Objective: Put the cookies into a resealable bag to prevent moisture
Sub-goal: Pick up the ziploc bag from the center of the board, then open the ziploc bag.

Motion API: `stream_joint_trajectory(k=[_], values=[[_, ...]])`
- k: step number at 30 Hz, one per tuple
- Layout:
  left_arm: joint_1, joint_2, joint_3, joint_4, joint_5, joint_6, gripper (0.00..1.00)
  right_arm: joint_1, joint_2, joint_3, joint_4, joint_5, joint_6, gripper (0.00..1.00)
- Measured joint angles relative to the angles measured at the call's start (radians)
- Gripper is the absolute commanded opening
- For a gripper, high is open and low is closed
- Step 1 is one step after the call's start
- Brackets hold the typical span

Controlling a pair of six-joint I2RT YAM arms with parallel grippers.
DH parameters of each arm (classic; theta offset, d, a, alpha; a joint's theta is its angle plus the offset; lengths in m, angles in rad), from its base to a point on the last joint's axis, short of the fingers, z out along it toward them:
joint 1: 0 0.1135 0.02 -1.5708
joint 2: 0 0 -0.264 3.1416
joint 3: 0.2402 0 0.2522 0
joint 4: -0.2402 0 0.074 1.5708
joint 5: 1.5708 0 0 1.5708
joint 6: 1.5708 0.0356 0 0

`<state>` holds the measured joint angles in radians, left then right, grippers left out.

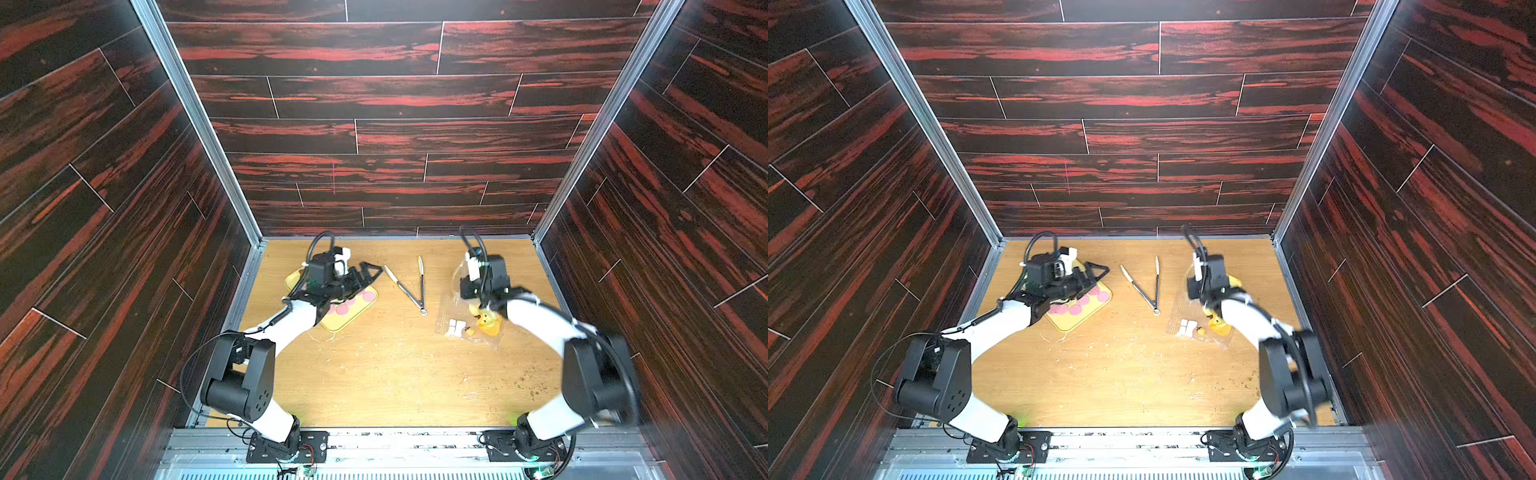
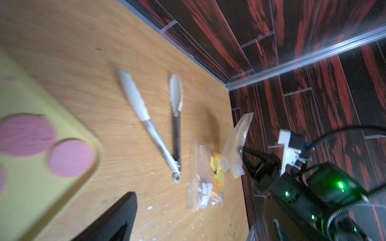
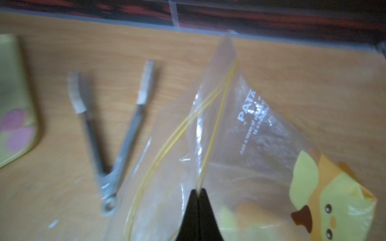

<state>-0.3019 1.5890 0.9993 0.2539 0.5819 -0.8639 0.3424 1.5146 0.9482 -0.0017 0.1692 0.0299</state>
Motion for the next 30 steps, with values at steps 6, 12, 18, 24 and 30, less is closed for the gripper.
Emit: stream_joint_trajectory(k=[6,12,18,24,30], values=[[-0.154,0.008,0.134,-0.123,-0.028,0.060,0.83,0.130,-0.162,-0.110,0.119,-0.024,-0.042,0.00],[-0.306,0.007,0.235,-0.309,-0.103,0.216,0.74,0.220,-0.203,-0.111,0.160,-0.037,-0.040,0.00],[-0.375,0.008,0.301,-0.481,-0.218,0.346,0.52,0.267,-0.203,-0.111,0.160,-0.038,-0.027,0.00],[-0.372,0.023,0.334,-0.582,-0.341,0.423,0.35,0.280,-0.213,-0.123,0.168,-0.058,-0.009,0.00],[-0.371,0.026,0.341,-0.594,-0.386,0.447,0.34,0.294,-0.229,-0.138,0.190,-0.105,0.013,0.00]])
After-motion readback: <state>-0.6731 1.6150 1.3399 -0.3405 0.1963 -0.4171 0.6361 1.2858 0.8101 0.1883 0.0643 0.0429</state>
